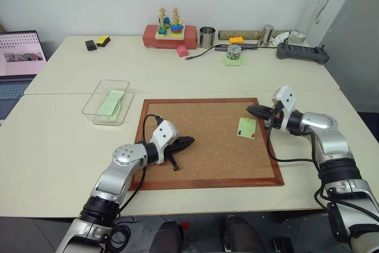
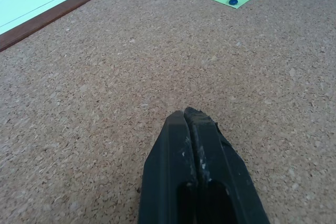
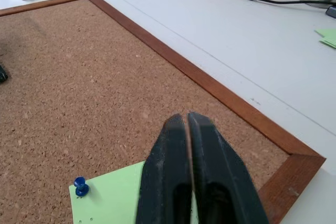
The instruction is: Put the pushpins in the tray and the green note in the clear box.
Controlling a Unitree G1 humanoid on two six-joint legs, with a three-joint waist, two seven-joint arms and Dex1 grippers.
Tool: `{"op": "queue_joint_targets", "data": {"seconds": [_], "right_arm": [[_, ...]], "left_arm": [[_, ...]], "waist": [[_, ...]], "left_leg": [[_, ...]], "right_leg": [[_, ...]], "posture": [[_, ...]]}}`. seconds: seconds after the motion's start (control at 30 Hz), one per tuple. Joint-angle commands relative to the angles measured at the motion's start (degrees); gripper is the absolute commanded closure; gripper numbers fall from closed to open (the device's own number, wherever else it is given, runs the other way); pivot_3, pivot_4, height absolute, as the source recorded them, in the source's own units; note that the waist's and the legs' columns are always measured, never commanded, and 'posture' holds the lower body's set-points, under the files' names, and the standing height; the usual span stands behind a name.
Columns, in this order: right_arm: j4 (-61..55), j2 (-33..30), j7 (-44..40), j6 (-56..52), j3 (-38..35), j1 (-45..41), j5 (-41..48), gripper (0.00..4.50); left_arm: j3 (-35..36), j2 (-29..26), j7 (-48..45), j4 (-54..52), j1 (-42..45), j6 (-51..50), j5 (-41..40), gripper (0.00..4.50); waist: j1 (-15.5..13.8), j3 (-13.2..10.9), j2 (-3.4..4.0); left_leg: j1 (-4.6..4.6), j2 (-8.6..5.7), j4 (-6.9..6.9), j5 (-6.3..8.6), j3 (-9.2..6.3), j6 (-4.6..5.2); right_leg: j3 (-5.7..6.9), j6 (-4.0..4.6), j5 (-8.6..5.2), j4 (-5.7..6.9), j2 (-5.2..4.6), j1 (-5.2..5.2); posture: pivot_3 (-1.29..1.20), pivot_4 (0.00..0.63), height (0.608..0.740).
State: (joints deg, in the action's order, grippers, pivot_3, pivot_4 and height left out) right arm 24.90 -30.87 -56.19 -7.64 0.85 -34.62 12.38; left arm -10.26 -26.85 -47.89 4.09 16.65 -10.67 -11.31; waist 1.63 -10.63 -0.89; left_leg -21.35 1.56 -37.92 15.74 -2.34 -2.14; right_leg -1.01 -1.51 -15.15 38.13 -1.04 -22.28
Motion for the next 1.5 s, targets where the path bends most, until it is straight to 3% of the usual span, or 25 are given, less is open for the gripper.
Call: {"op": "queue_joint_targets", "data": {"seconds": [0.03,0.1,0.47,0.5,0.53,0.73,1.03,1.5], "right_arm": [[-0.01,-0.44,1.70,2.03,1.14,0.52,-2.99,3.34],[1.18,-0.32,1.97,2.63,1.77,0.22,-4.12,2.85],[8.12,1.10,3.34,5.75,1.50,-1.72,-5.83,2.85],[8.32,1.20,3.30,5.92,1.38,-1.77,-5.71,3.20],[8.45,1.27,3.26,6.14,1.29,-1.80,-5.60,3.23],[8.11,1.75,2.21,6.11,1.04,-1.59,-5.01,4.43],[2.59,1.62,0.85,4.15,-0.89,-0.25,-1.41,4.43],[-6.15,-1.31,4.22,-8.00,-7.69,2.43,5.13,4.43]], "left_arm": [[0.67,-0.74,1.14,1.78,-0.43,-0.50,1.80,4.50],[0.65,-0.78,1.08,1.88,-0.36,-0.45,1.83,4.50],[0.78,-1.01,1.15,1.72,-0.58,-0.50,1.91,4.50],[0.80,-1.03,1.17,1.68,-0.62,-0.52,1.90,4.50],[0.81,-1.04,1.19,1.67,-0.64,-0.53,1.92,4.50],[0.79,-1.11,1.27,1.63,-0.91,-0.59,1.99,4.50],[0.51,-1.42,1.89,2.66,-0.92,-0.84,2.94,4.50],[-0.80,-1.44,0.97,2.74,-1.39,-1.16,3.27,4.50]], "waist": [[0.00,0.00,0.00],[0.01,0.00,0.00],[0.03,0.00,0.00],[0.03,0.00,0.00],[0.04,0.00,0.00],[0.04,0.00,0.00],[0.04,0.00,0.01],[0.19,0.01,0.03]], "left_leg": [[0.00,0.00,0.00,0.00,0.00,0.00],[0.00,0.00,0.00,0.00,0.01,0.00],[0.03,0.00,0.00,0.00,0.03,0.00],[0.03,0.00,0.00,0.00,0.02,0.00],[0.03,0.00,0.00,0.00,0.03,0.00],[0.06,0.00,0.00,0.00,0.03,0.00],[0.08,0.00,0.03,0.00,0.04,0.00],[0.15,0.02,0.07,0.00,0.05,0.01]], "right_leg": [[0.01,0.00,0.00,-0.01,0.00,0.01],[-0.01,0.00,0.00,0.00,0.00,0.00],[-0.03,0.01,0.00,0.00,0.01,0.01],[-0.02,0.01,0.00,0.00,0.01,0.02],[-0.03,0.01,0.00,-0.01,0.01,0.02],[-0.04,0.00,0.01,0.00,0.01,0.03],[-0.05,0.00,0.02,-0.01,0.01,0.03],[-0.07,0.02,0.02,-0.01,0.02,0.07]], "posture": [[0.00,0.150,0.740],[0.00,0.150,0.740],[0.00,0.150,0.740],[0.00,0.150,0.740],[0.00,0.150,0.740],[0.00,0.150,0.740],[0.00,0.150,0.740],[0.00,0.150,0.740]]}}
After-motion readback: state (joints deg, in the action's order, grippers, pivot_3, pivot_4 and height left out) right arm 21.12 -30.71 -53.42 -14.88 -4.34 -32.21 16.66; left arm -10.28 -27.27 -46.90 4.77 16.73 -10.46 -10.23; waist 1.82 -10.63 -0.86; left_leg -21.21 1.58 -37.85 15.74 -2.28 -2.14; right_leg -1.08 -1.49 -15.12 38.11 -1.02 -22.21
